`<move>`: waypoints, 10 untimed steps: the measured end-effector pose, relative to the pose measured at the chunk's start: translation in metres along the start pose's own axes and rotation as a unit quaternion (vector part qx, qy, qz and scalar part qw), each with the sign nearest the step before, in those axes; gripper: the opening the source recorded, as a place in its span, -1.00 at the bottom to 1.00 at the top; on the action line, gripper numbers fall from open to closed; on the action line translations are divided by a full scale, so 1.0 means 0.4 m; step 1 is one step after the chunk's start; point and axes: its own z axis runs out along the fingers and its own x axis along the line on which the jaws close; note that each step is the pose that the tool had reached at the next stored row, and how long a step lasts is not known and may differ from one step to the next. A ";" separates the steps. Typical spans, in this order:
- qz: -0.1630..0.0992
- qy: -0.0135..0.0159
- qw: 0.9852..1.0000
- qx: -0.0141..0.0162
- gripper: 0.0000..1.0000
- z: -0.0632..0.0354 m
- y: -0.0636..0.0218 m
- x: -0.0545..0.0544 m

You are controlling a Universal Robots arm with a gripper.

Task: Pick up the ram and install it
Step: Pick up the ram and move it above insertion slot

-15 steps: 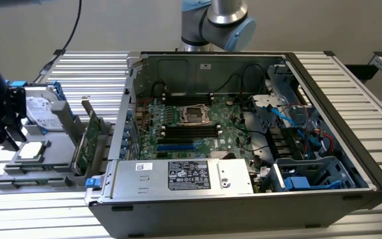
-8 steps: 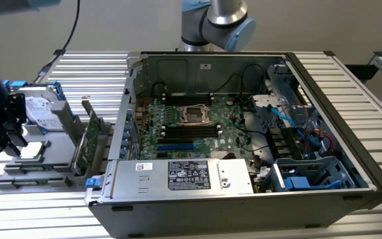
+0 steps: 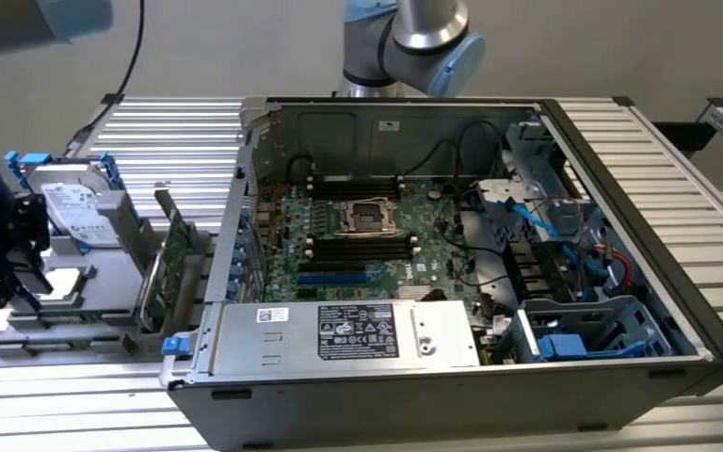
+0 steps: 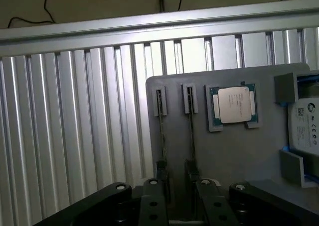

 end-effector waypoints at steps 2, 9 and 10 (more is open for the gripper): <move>-0.011 0.000 1.000 0.000 -0.40 0.008 0.000 0.001; -0.044 0.002 0.999 0.001 -0.40 0.039 -0.003 0.003; -0.045 0.002 0.999 0.001 -0.40 0.043 -0.003 0.003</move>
